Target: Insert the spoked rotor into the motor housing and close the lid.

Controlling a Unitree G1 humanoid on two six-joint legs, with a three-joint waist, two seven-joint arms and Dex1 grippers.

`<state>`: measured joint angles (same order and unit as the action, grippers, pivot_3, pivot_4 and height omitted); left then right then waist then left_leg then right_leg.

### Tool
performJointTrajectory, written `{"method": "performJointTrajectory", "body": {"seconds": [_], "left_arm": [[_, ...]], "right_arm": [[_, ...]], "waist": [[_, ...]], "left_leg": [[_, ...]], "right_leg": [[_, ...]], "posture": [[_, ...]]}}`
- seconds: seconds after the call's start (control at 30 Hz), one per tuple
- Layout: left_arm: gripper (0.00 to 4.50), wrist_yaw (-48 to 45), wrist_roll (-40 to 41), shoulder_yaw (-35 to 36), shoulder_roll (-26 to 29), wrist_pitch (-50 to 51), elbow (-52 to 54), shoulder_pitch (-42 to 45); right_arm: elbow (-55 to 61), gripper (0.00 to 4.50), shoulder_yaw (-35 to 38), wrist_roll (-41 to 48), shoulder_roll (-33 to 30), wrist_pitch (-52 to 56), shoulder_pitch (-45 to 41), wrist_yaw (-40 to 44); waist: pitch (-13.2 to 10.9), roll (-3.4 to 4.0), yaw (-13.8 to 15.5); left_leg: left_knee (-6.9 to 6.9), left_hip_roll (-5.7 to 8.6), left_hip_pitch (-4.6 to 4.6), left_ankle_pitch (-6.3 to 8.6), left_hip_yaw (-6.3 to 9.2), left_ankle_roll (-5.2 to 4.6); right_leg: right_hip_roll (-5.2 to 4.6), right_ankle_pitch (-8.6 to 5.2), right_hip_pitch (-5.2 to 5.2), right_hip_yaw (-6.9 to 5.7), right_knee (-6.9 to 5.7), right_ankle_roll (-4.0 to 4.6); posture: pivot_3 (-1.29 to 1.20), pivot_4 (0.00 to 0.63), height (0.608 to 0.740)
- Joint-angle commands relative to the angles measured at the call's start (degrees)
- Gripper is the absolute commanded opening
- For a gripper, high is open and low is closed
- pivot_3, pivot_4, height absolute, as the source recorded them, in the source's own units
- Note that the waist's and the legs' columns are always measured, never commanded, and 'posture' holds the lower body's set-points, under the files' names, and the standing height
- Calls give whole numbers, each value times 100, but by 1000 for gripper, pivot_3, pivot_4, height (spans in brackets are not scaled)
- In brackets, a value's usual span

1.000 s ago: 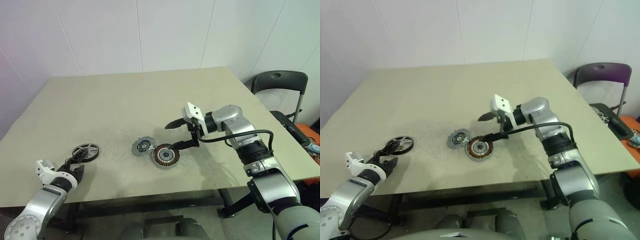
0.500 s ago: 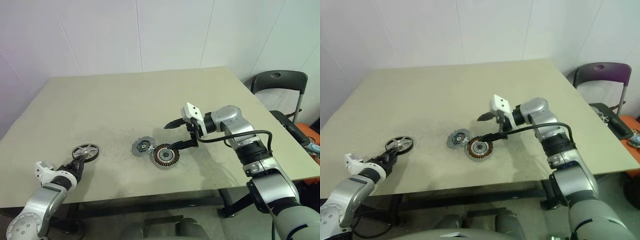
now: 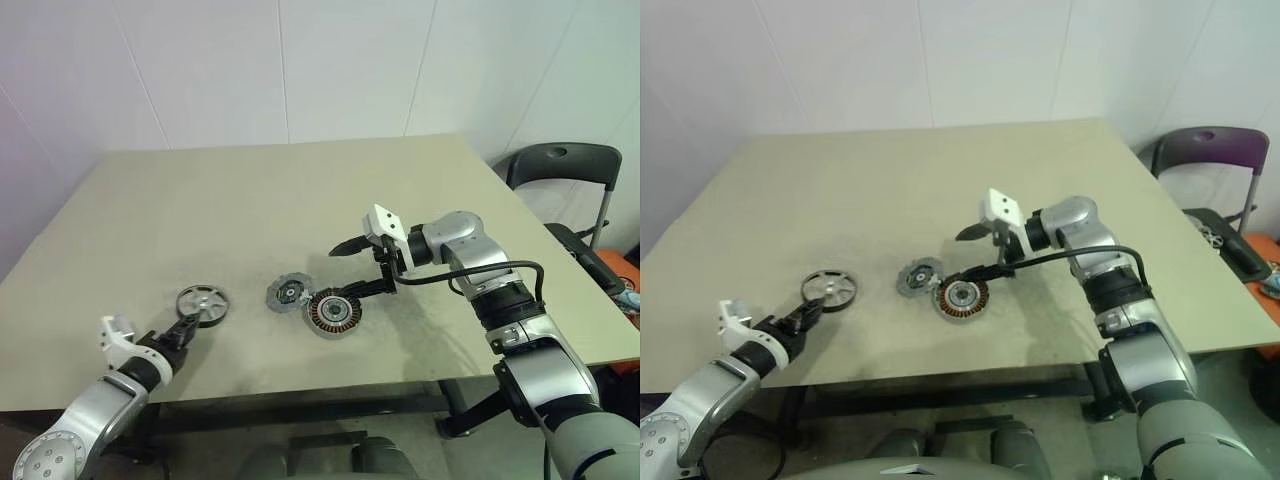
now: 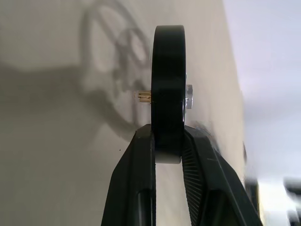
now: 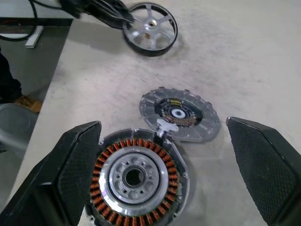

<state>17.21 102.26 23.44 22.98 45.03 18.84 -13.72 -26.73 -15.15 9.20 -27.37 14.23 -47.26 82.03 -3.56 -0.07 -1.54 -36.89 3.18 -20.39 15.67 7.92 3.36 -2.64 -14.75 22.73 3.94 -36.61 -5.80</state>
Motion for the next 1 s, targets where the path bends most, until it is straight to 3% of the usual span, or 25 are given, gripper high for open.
{"method": "performJointTrajectory", "body": {"seconds": [0.03,0.43,0.7,1.0], "left_arm": [[476,-390,303,-236,223,175,529,168],[476,-1176,387,-1705,1004,1072,-99,1615],[476,-1823,-343,-2248,866,1493,-989,2658],[476,-2203,-802,-2401,509,2026,-1864,3245]], "right_arm": [[-18,4500,222,25,-173,-52,16,-96],[-463,4500,672,48,-1398,-8,378,28],[-86,4500,1016,261,-1891,-67,892,172],[610,4500,1028,427,-1737,240,1363,55]], "waist": [[0,1,40],[-2,3,82],[-2,4,68],[-2,2,86]], "left_leg": [[2,0,0,0,0,0],[17,1,-3,4,-5,-10],[41,0,1,3,-18,-10],[41,0,-1,3,-16,-10]], "right_leg": [[0,0,0,0,1,0],[1,1,-3,0,28,0],[2,2,8,13,34,-1],[0,4,5,13,38,-5]], "posture": [[0,0,740],[0,0,740],[0,0,740],[0,0,740]]}}
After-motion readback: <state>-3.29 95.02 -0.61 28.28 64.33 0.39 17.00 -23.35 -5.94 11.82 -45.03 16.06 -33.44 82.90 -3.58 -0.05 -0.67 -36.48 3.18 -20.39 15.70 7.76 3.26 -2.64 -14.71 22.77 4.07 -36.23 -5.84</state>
